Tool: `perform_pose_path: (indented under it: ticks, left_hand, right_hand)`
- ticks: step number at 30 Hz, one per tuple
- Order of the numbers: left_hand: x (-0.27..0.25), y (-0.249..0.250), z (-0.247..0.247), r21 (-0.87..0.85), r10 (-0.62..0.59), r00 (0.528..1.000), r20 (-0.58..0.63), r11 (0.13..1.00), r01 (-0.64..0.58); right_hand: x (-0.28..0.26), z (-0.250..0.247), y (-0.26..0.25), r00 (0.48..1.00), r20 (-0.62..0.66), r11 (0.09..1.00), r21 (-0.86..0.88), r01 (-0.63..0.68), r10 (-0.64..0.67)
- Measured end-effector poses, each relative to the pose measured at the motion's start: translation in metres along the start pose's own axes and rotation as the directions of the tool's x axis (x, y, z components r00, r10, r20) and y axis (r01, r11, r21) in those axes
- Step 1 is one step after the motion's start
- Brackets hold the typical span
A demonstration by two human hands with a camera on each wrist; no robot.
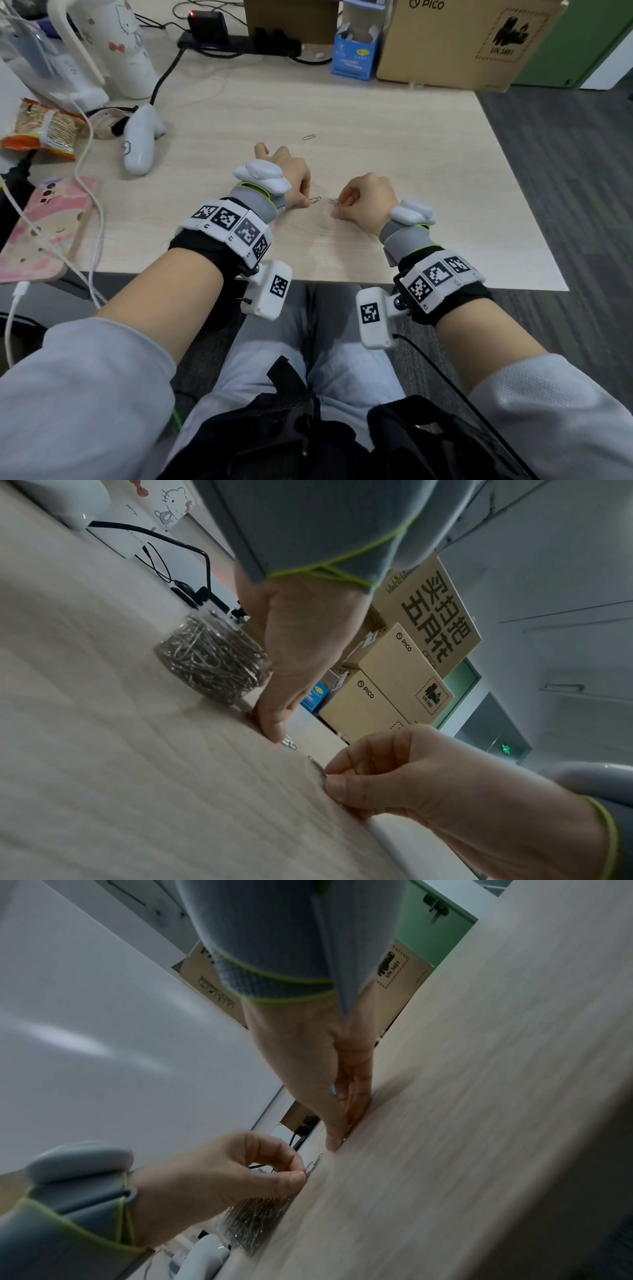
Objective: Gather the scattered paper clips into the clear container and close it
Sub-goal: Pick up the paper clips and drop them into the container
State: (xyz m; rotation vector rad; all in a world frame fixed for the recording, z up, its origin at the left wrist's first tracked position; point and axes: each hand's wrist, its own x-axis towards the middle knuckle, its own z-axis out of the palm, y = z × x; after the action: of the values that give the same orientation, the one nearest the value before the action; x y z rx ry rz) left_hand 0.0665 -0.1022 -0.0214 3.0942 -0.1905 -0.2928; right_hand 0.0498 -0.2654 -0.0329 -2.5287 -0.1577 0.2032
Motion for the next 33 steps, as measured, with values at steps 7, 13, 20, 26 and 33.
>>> perform_pose_path:
  ticks: [7,13,20,26,33]
  left_hand:
    - [0.005,0.004,0.000,0.083,0.054,0.996,0.071,0.995,-0.060]
    - [0.004,0.006,0.000,0.081,0.125,0.990,0.071,0.988,-0.131]
    - [-0.002,-0.003,-0.008,-0.114,0.143,0.985,-0.099,0.981,-0.154]
    - [-0.013,-0.040,-0.031,-0.385,-0.081,0.960,-0.269,0.923,-0.030]
    - [-0.027,-0.057,-0.020,-0.386,-0.111,0.968,-0.226,0.922,0.016]
  right_hand:
    - [0.003,0.002,-0.007,0.999,0.041,0.997,-0.069,-0.026,0.029]
    - [0.004,0.001,-0.011,0.995,0.094,0.987,-0.161,0.003,0.012]
    - [0.006,0.000,-0.009,0.996,0.086,0.988,-0.152,0.037,-0.024]
    - [0.009,-0.003,-0.022,0.998,0.037,0.998,-0.002,0.055,-0.055]
    - [0.017,0.004,-0.052,0.988,0.029,0.977,0.156,0.142,-0.148]
